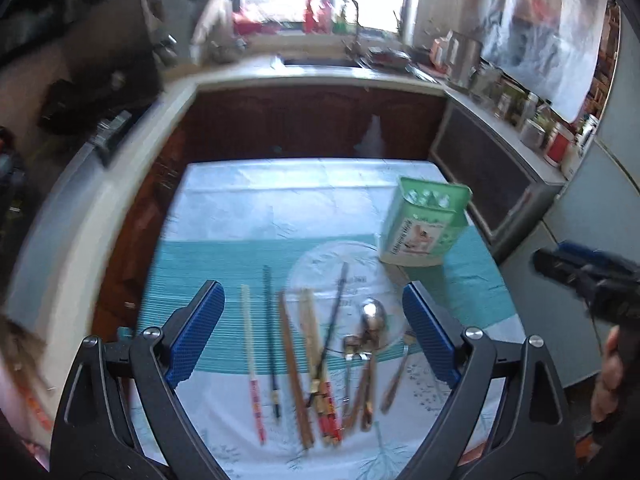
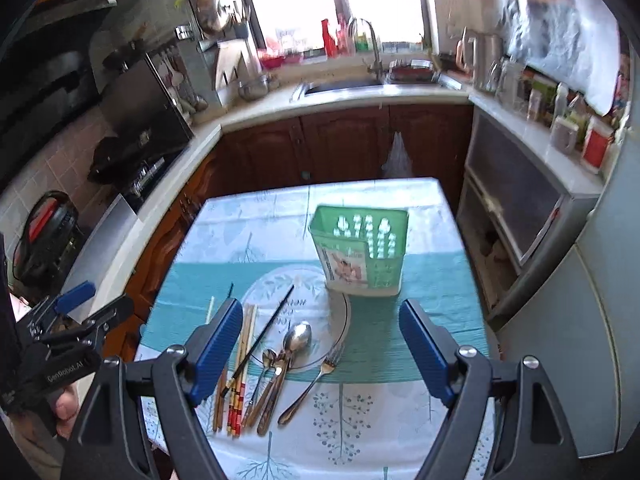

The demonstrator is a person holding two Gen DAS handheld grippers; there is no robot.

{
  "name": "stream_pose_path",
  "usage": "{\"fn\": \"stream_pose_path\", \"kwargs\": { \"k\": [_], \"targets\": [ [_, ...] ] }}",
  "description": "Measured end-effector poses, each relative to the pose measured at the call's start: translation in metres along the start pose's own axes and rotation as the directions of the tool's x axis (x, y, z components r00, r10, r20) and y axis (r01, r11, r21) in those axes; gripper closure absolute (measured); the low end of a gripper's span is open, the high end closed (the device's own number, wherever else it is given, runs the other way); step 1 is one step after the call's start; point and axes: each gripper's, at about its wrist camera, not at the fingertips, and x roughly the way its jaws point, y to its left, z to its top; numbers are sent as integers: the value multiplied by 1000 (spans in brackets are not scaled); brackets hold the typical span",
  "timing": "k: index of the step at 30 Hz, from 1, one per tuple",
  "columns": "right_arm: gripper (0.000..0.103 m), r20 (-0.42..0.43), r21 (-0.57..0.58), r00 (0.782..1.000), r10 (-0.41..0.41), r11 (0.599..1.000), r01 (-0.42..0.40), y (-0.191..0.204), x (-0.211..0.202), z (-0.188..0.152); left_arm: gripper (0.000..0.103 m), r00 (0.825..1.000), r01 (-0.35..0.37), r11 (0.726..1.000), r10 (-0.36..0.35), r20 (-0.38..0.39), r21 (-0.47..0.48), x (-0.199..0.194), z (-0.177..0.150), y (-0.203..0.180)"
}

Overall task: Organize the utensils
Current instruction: 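Grasp the large metal spoon with the left tool while the right tool grasps the fork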

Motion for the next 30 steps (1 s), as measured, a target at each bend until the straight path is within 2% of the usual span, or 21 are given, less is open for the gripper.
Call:
{"fn": "stream_pose_path", "kwargs": {
  "k": [3,5,7,12,15,17,21,24,26,30],
  "targets": [
    [32,-102,29,994,25,999,-22,-9,40,-8,13,994,24,999,-22,-103,22,48,-5,-9],
    [38,-182,64,982,48,997,-37,-20,72,-18,13,985,50,998,-43,-170,40,80,-13,-17],
    [43,-236,88,969,77,994,-58,-28,98,-26,14,966,74,996,-60,-253,45,117,-25,-23],
    [51,-327,137,934,145,985,-105,-51,158,-49,18,917,125,992,-113,-383,6,181,-48,-24],
    [57,-356,181,913,198,973,-141,-62,181,-61,24,884,149,987,-160,-440,-59,207,-55,-20],
    [60,-359,218,900,247,960,-176,-69,193,-68,25,869,167,982,-191,-456,-93,215,-55,-19],
    [66,-343,212,893,291,950,-228,-68,203,-68,26,849,188,974,-228,-477,-131,227,-51,-19],
    [80,-343,190,883,320,944,-269,-62,209,-69,29,831,196,970,-243,-501,-145,231,-48,-22],
    [98,-351,182,874,337,940,-289,-59,213,-73,32,820,197,969,-246,-517,-148,236,-47,-26],
    [101,-335,181,874,352,934,-307,-60,210,-77,33,805,184,971,-238,-543,-154,248,-46,-34]
  ]
}}
